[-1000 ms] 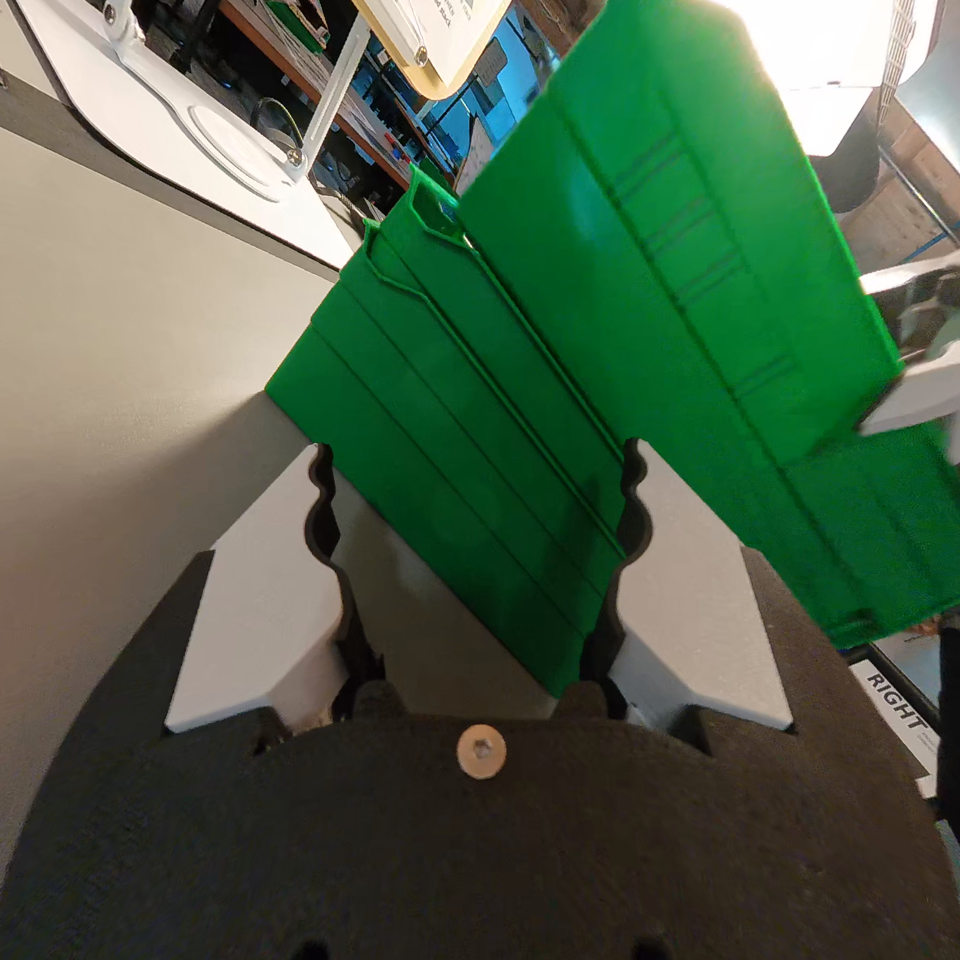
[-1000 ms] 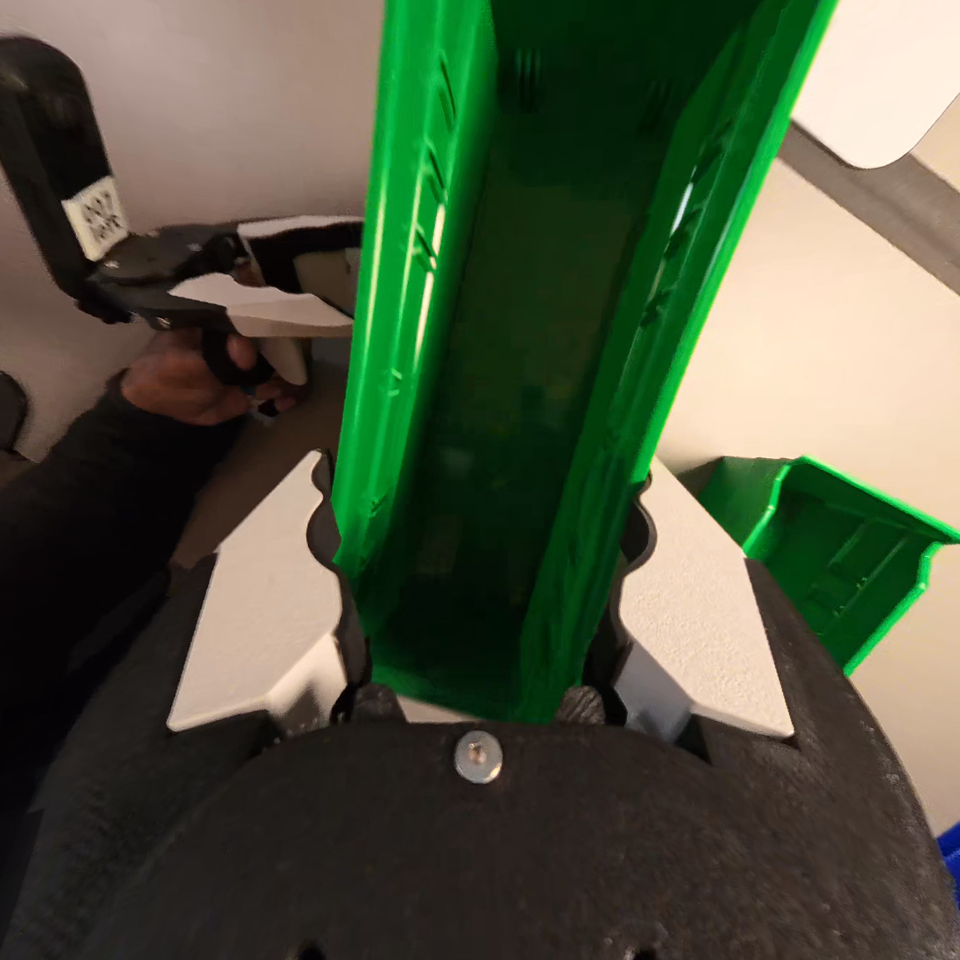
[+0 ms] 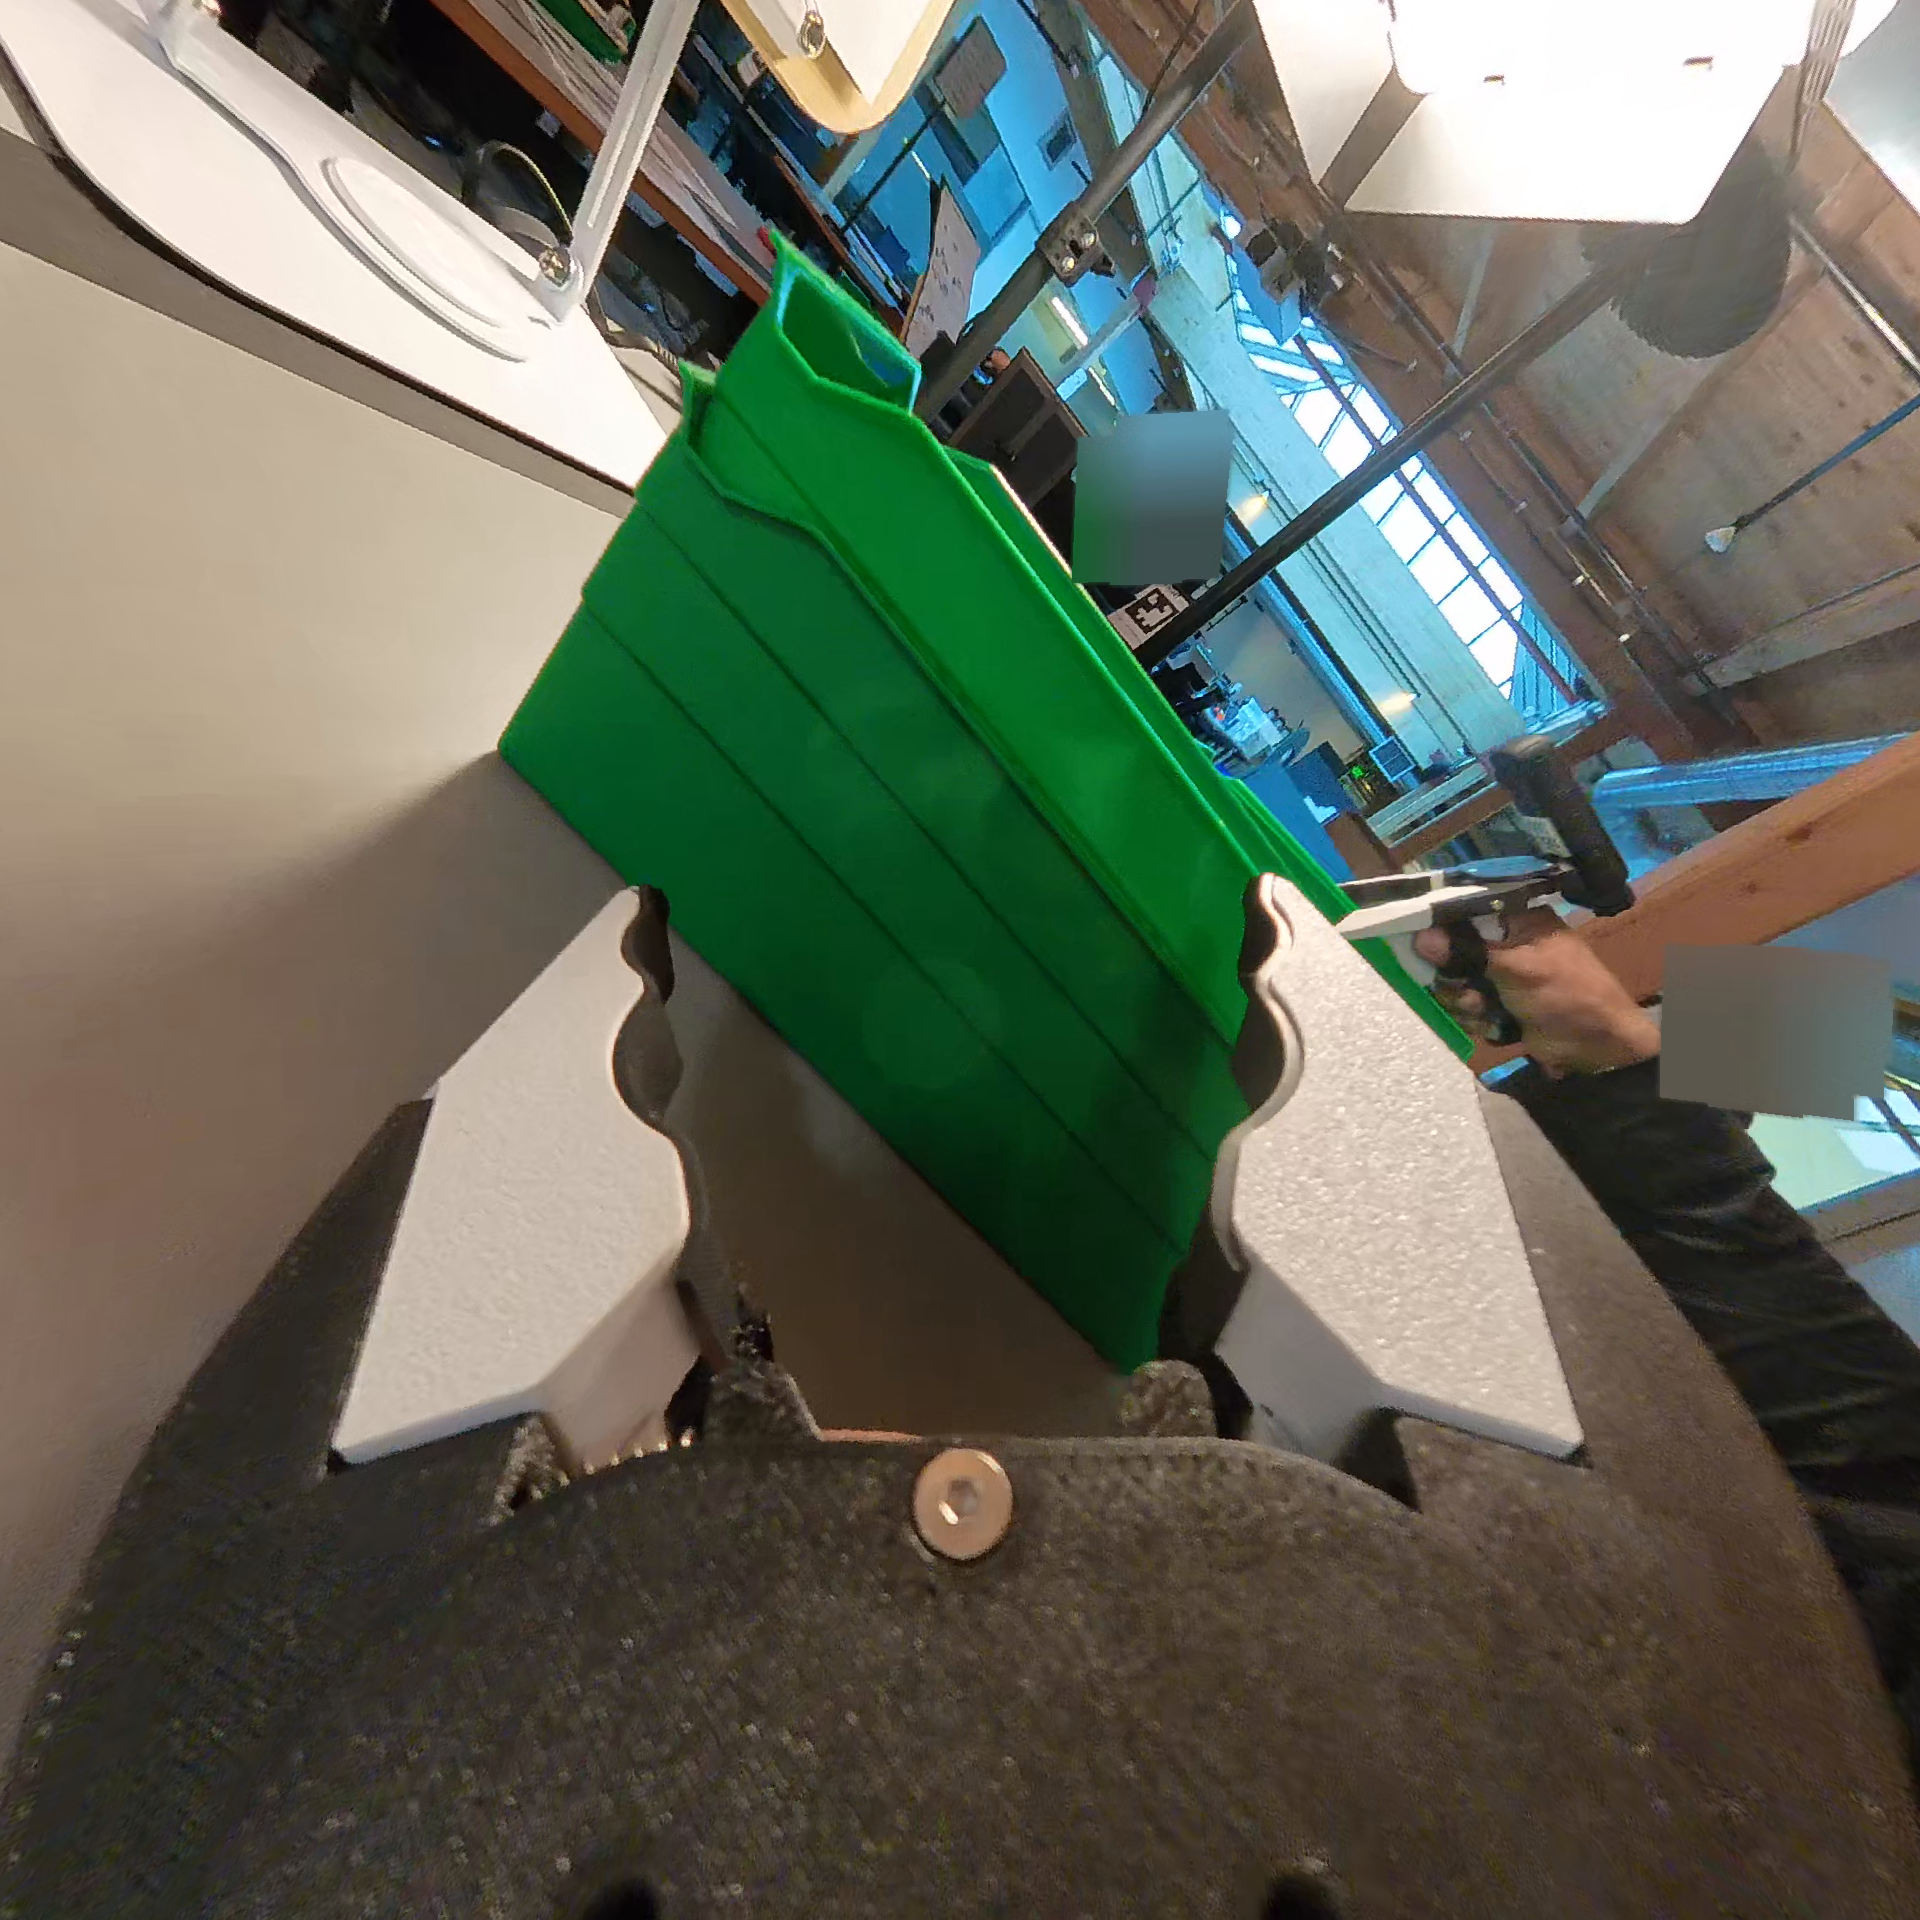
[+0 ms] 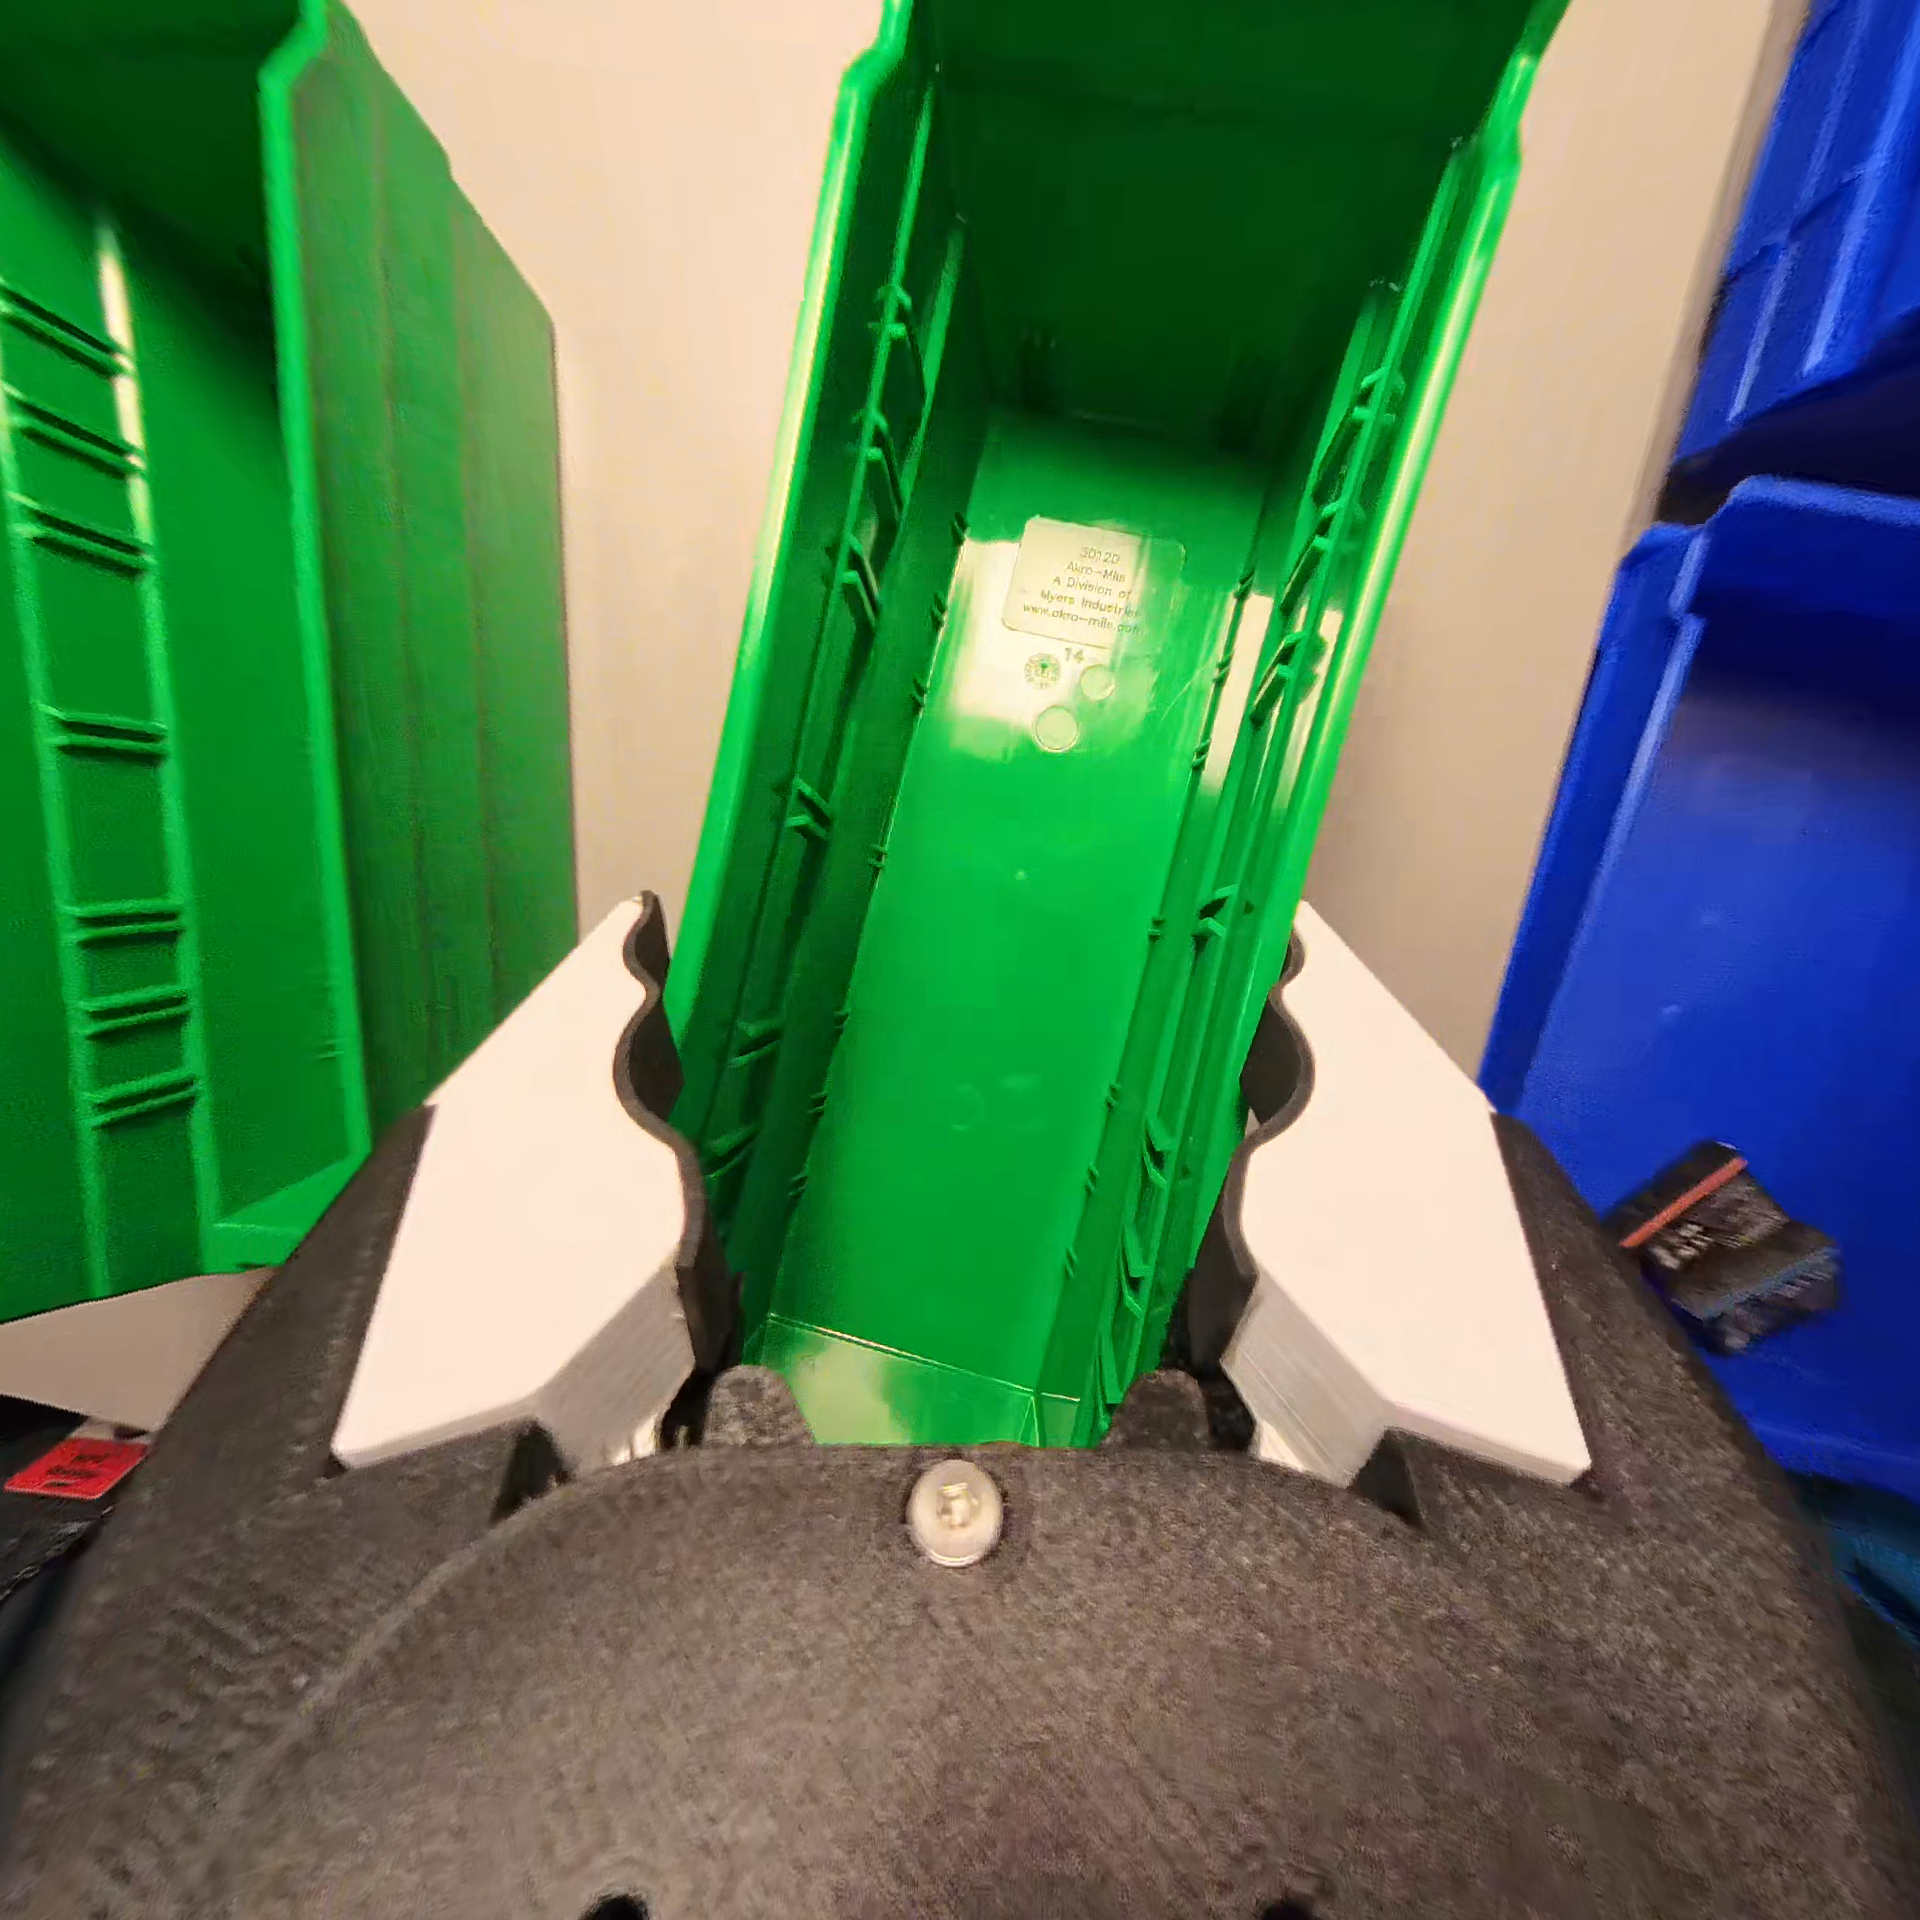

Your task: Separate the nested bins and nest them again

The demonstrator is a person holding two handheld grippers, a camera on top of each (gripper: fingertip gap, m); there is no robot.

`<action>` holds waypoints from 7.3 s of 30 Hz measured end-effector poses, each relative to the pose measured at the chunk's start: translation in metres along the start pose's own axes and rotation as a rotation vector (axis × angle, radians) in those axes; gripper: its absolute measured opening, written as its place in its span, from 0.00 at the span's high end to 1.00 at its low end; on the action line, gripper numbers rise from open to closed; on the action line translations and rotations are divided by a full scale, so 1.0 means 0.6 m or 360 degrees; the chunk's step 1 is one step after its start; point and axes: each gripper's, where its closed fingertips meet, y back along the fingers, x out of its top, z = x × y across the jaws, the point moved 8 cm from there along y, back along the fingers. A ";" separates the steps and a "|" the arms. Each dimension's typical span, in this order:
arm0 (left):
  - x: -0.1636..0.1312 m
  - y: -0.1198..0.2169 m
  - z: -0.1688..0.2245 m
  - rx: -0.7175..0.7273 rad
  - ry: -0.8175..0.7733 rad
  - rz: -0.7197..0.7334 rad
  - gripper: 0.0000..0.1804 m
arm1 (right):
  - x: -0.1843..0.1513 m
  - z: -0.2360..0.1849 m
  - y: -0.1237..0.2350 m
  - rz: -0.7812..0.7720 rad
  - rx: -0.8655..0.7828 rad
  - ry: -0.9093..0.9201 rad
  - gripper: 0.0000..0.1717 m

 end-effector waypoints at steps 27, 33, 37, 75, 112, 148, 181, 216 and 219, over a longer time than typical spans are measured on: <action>-0.012 -0.024 0.141 0.0309 -0.0288 -0.0027 0.38 | -0.186 -0.494 0.033 0.0877 0.1445 0.0393 0.42; -0.040 -0.067 0.136 0.0656 -0.0557 -0.0302 0.44 | -0.198 -0.570 -0.043 0.0981 0.1617 0.0329 0.48; -0.038 -0.065 0.144 0.0620 -0.0784 -0.0340 0.55 | -0.228 -0.580 -0.086 0.0927 0.1679 0.0275 0.47; 0.040 -0.103 0.205 0.1320 -0.0881 -0.0648 0.26 | -0.232 -0.581 -0.097 0.0782 0.1887 0.0114 0.48; 0.023 -0.143 0.169 0.1485 -0.0660 -0.0815 0.40 | -0.237 -0.579 -0.094 0.0744 0.1976 0.0123 0.50; 0.019 -0.131 0.185 0.1515 -0.0750 -0.0940 0.36 | -0.236 -0.575 -0.093 0.0734 0.2031 0.0099 0.50; 0.031 -0.125 0.222 0.1419 -0.0840 -0.0854 0.52 | -0.236 -0.575 -0.092 0.0734 0.2050 0.0090 0.51; 0.112 0.199 0.044 0.1602 -0.0608 -0.0683 0.46 | -0.236 -0.579 -0.097 0.0715 0.1962 0.0110 0.52; 0.097 0.210 0.024 0.1571 -0.0643 -0.0561 0.39 | -0.236 -0.581 -0.100 0.0695 0.1936 0.0113 0.53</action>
